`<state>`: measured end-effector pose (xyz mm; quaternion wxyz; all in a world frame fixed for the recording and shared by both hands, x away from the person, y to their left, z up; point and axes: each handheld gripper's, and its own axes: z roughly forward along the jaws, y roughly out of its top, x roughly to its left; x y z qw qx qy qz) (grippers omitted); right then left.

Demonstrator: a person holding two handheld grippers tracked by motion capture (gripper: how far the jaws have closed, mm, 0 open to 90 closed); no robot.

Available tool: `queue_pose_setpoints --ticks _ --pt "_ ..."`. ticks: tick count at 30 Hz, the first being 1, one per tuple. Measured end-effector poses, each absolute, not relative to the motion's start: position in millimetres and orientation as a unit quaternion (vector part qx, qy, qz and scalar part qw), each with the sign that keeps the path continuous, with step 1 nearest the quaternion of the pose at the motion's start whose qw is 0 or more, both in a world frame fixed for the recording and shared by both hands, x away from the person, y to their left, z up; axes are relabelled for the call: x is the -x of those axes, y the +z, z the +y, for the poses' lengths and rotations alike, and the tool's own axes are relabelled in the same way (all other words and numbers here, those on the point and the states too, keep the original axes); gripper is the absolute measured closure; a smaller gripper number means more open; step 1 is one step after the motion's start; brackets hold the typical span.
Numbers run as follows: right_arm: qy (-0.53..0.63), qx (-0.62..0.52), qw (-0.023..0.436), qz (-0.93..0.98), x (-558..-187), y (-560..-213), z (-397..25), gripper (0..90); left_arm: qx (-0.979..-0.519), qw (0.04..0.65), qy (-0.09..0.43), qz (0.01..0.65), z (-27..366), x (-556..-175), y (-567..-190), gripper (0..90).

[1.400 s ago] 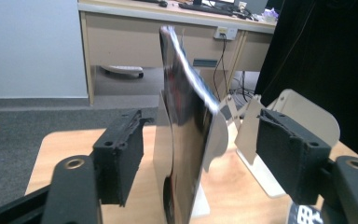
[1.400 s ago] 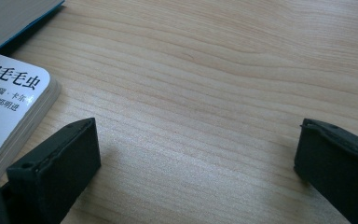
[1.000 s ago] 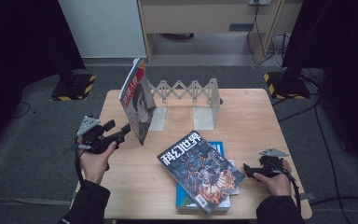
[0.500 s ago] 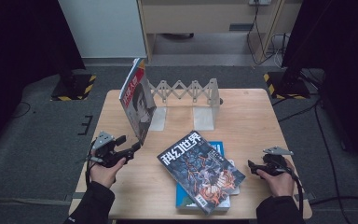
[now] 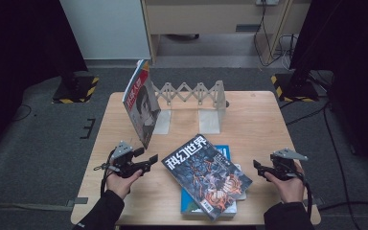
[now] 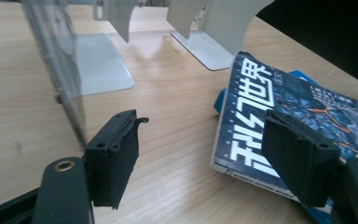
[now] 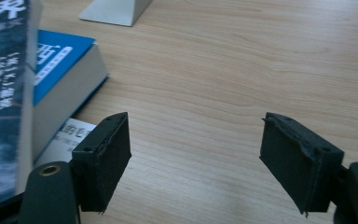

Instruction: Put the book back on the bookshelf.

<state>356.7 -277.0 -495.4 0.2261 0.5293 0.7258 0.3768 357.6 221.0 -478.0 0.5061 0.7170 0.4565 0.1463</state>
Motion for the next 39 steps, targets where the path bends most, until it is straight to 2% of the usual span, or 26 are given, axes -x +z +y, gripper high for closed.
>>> queue_pose_setpoints --ticks 15,26,39 --pt "0.399 -0.498 0.198 0.744 -343.4 -481.7 -246.0 25.8 -0.734 0.495 0.088 0.456 196.3 -367.0 -498.6 26.8" --pt "0.407 -0.487 0.165 0.756 -341.3 -487.4 -222.3 25.6 -0.742 0.487 0.039 0.459 182.7 -377.2 -515.8 27.0" --pt "0.405 -0.481 0.151 0.763 -342.8 -494.4 -212.2 25.3 -0.726 0.509 -0.029 0.461 177.9 -384.0 -527.3 26.2"
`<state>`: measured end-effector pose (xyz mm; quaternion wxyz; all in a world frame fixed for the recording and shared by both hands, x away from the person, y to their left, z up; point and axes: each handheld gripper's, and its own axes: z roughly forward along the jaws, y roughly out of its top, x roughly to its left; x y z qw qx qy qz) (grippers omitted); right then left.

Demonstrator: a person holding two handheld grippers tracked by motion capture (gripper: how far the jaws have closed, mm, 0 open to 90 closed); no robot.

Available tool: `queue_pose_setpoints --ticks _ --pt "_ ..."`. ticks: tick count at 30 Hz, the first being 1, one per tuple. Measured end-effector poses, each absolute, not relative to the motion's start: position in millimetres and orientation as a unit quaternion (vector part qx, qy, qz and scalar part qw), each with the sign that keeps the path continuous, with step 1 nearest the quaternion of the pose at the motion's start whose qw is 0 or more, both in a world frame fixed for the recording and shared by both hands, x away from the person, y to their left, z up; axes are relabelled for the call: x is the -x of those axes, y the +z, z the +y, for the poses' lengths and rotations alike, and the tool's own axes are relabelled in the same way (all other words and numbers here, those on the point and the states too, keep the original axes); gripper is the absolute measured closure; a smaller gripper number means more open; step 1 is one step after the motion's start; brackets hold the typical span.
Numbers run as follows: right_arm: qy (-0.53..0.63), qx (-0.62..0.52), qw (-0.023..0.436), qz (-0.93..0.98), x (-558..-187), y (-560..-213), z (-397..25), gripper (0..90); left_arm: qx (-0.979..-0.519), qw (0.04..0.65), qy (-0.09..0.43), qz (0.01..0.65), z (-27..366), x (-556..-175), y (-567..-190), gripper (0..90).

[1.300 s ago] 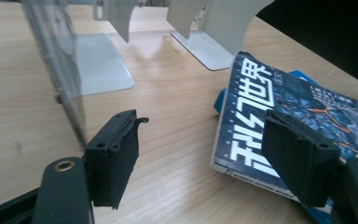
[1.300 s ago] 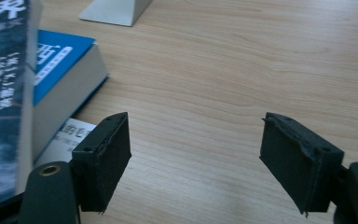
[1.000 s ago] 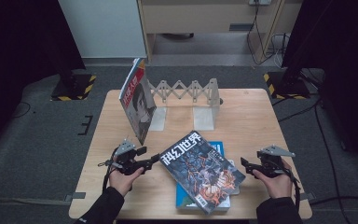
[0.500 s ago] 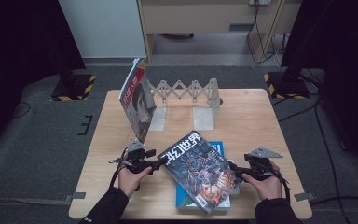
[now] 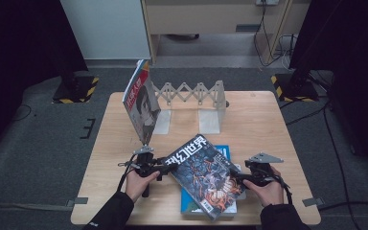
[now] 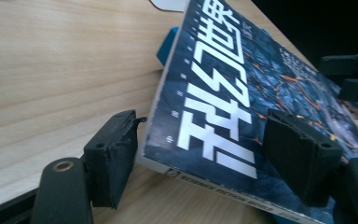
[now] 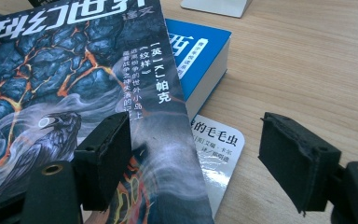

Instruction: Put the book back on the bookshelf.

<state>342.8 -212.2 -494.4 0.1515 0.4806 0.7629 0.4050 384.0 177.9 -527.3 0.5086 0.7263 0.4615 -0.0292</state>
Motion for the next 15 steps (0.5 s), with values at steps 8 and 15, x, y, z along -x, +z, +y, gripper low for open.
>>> queue_pose_setpoints --ticks 8,15 --pt "0.409 -0.478 0.152 0.762 -343.0 -495.8 -213.0 25.5 -0.729 0.498 -0.040 0.468 181.2 -382.0 -515.4 35.3" --pt "0.409 -0.477 0.158 0.762 -342.6 -496.3 -213.7 25.7 -0.688 0.564 -0.079 0.450 185.0 -374.2 -497.0 48.0"
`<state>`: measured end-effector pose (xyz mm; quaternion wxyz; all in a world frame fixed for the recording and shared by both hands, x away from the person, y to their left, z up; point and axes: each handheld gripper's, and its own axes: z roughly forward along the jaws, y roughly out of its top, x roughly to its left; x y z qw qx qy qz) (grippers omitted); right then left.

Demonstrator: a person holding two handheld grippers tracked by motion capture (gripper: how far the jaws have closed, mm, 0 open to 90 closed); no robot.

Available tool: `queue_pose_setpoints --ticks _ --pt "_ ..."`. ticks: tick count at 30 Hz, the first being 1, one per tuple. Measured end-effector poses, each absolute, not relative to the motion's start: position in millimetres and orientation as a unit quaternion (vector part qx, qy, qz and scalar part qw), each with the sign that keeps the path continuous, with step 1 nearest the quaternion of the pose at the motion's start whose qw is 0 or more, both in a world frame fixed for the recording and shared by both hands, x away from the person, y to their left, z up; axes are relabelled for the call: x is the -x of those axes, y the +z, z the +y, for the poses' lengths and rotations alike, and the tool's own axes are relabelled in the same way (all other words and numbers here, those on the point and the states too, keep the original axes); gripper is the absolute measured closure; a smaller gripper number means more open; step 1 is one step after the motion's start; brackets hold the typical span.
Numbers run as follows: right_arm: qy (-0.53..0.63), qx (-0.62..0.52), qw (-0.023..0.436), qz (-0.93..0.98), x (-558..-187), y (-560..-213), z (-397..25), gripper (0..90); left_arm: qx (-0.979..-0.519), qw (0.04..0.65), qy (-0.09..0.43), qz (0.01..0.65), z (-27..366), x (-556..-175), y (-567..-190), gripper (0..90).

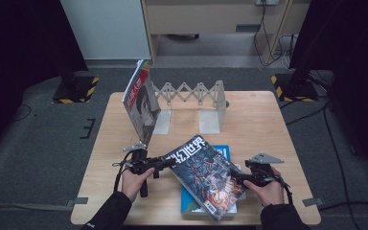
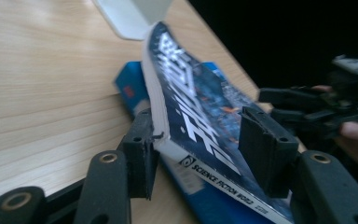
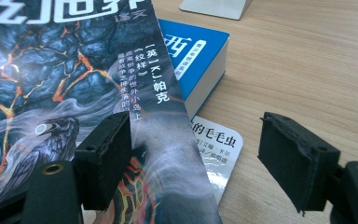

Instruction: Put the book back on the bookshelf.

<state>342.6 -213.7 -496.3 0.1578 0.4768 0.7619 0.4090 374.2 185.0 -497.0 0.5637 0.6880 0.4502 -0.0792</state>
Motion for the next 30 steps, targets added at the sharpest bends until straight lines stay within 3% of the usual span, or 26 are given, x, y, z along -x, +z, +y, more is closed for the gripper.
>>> queue_pose_setpoints --ticks 5,12,17,30 --pt "0.412 -0.475 0.160 0.761 -342.9 -496.8 -212.7 25.7 -0.724 0.531 -0.067 0.435 167.1 -375.2 -499.0 51.2" --pt "0.414 -0.473 0.160 0.761 -343.1 -497.3 -213.2 25.7 -0.715 0.519 -0.069 0.464 163.4 -382.2 -501.5 53.1" --pt "0.414 -0.472 0.159 0.762 -343.2 -497.3 -213.7 25.7 -0.700 0.525 -0.087 0.476 164.1 -383.4 -500.6 60.9" --pt "0.417 -0.485 0.160 0.752 -344.8 -493.9 -226.5 29.4 -0.670 0.548 -0.083 0.494 175.0 -378.0 -464.6 71.7"
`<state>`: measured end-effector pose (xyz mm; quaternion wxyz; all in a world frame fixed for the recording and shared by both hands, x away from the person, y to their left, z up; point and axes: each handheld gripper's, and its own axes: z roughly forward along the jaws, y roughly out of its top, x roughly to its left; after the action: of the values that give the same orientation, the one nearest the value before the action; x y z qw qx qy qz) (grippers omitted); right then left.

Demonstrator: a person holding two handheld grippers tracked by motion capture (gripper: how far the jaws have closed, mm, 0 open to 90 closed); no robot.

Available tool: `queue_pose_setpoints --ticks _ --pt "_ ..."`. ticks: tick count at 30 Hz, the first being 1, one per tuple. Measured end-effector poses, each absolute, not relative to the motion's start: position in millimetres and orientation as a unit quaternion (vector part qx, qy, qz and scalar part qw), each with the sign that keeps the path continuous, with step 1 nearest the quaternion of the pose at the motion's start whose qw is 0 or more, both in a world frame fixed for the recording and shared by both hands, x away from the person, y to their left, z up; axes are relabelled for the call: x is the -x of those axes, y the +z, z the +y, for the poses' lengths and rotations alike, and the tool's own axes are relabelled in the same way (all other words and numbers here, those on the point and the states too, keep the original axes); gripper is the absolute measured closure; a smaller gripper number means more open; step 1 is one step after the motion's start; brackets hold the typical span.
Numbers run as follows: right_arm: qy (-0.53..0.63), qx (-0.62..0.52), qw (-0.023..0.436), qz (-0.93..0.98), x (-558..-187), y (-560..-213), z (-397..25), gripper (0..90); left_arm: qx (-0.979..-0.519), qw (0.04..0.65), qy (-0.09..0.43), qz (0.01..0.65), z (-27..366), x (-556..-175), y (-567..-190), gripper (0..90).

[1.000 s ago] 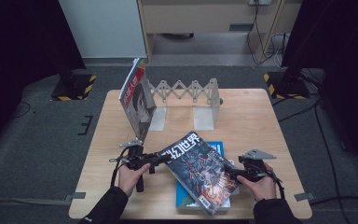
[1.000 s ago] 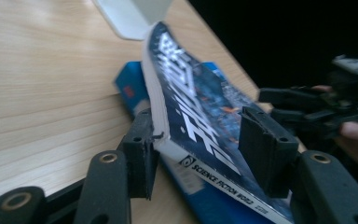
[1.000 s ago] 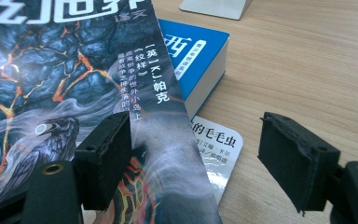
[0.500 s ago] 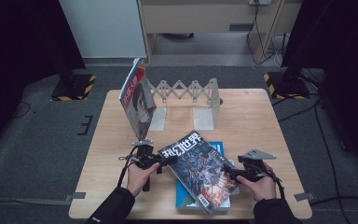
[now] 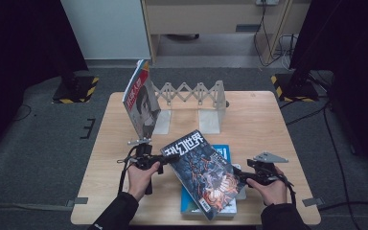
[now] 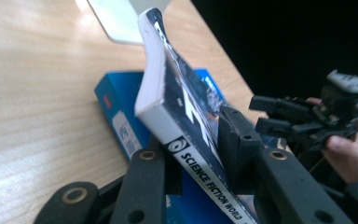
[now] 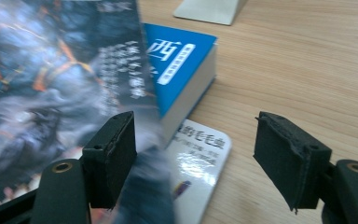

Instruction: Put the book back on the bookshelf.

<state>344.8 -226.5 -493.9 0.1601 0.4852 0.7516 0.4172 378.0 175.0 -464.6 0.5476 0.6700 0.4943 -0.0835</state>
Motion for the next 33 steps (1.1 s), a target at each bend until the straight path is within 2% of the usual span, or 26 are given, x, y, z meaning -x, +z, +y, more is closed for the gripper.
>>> queue_pose_setpoints --ticks 17,25,33 --pt "0.392 -0.518 0.185 0.737 -348.1 -496.4 -261.6 29.2 -0.651 0.581 -0.039 0.487 197.2 -370.2 -414.9 78.6" --pt "0.374 -0.523 0.189 0.742 -350.3 -501.3 -266.9 29.4 -0.635 0.602 -0.030 0.484 204.3 -367.8 -395.0 81.6" --pt "0.367 -0.522 0.191 0.746 -351.5 -502.6 -268.3 29.5 -0.638 0.610 -0.006 0.470 205.6 -366.6 -373.6 82.1"
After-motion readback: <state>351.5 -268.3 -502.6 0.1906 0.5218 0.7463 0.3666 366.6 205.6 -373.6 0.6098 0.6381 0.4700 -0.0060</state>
